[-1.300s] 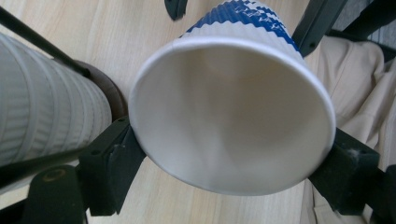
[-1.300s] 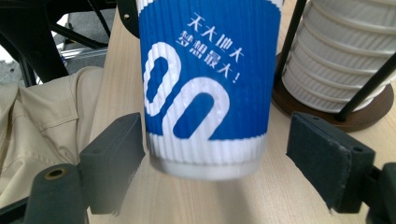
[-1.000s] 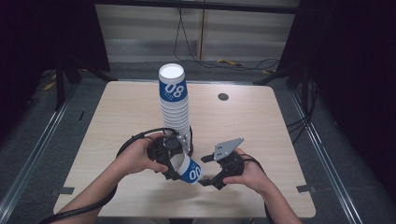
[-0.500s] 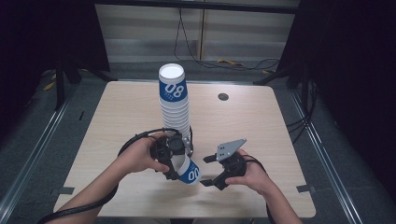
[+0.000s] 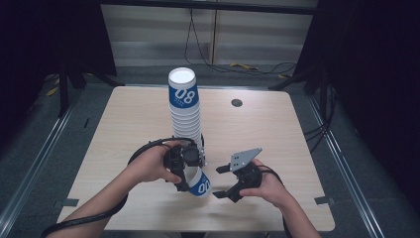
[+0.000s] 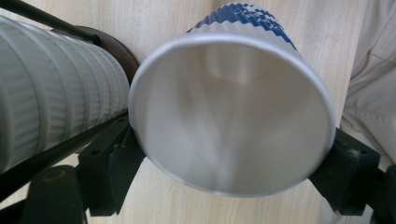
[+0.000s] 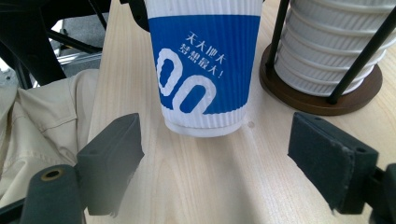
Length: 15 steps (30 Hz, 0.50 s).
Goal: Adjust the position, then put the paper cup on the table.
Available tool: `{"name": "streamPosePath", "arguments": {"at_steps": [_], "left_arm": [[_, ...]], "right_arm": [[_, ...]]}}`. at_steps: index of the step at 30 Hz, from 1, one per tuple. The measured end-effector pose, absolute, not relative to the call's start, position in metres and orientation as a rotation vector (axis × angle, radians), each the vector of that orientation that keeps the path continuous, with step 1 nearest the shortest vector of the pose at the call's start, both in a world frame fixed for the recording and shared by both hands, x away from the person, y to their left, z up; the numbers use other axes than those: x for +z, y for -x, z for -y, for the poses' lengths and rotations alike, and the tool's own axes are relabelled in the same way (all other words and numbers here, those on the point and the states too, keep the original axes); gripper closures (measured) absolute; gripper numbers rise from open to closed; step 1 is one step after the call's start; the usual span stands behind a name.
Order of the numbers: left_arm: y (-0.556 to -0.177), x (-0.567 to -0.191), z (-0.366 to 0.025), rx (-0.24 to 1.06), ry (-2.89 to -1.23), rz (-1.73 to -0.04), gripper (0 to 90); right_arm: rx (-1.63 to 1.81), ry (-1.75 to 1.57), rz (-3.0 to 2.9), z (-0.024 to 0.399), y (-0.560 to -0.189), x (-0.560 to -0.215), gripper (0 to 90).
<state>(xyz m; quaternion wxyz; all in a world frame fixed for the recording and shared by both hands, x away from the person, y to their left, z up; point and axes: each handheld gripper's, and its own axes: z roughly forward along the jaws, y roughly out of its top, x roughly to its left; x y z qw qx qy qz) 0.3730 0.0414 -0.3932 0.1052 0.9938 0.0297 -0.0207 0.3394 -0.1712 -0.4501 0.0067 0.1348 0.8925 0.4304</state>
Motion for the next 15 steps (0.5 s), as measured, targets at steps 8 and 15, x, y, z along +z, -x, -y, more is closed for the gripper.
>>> {"name": "streamPosePath", "arguments": {"at_steps": [8,15], "left_arm": [[-0.3726,-0.3927,-0.0407,-0.042,-2.958,-0.068,17.9],[-0.3724,-0.392,-0.0376,-0.021,-2.976,-0.045,17.9]], "right_arm": [[1.369,-0.471,-2.783,0.1715,-0.3389,-0.4524,16.9],[1.377,-0.509,-2.762,0.1723,-0.3393,-0.4532,17.0]]}}
